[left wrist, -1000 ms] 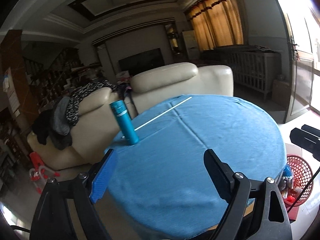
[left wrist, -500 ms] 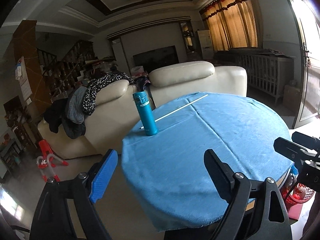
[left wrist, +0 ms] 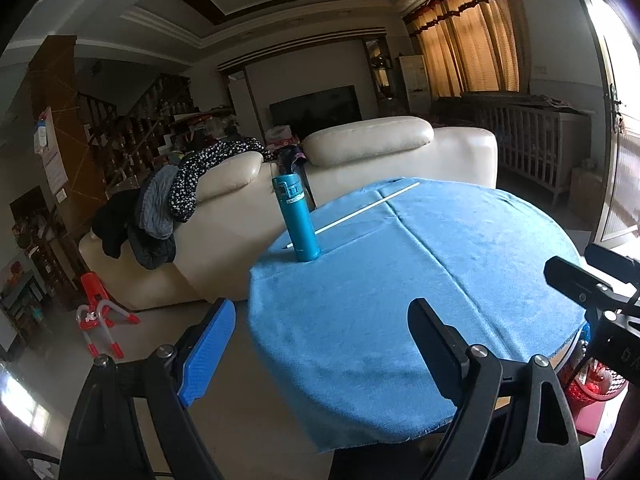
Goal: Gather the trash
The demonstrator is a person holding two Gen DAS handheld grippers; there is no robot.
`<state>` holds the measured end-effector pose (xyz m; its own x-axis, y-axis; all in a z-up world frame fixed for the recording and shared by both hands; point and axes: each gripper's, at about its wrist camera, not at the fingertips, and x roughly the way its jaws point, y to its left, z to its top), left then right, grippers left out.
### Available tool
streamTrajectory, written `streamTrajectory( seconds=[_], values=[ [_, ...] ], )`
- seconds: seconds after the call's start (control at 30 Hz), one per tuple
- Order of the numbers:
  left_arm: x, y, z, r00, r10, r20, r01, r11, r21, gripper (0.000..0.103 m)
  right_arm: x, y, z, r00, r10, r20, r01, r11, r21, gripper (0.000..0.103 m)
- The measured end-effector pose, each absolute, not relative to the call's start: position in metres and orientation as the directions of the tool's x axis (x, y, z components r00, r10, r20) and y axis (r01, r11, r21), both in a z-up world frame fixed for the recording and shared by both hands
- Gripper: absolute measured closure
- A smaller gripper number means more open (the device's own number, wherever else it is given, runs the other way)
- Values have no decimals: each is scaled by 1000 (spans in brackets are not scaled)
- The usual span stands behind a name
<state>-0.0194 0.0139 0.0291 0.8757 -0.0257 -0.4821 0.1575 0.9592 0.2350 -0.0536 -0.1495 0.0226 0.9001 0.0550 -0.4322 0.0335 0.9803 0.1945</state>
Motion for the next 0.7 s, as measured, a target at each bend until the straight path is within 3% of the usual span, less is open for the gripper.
streamTrajectory(
  seconds=[0.7],
  values=[
    [-13,27,16,842,-56,-536,180,967,181,14,-52,-149,23,898,30,-439,55,982,180,29]
  ],
)
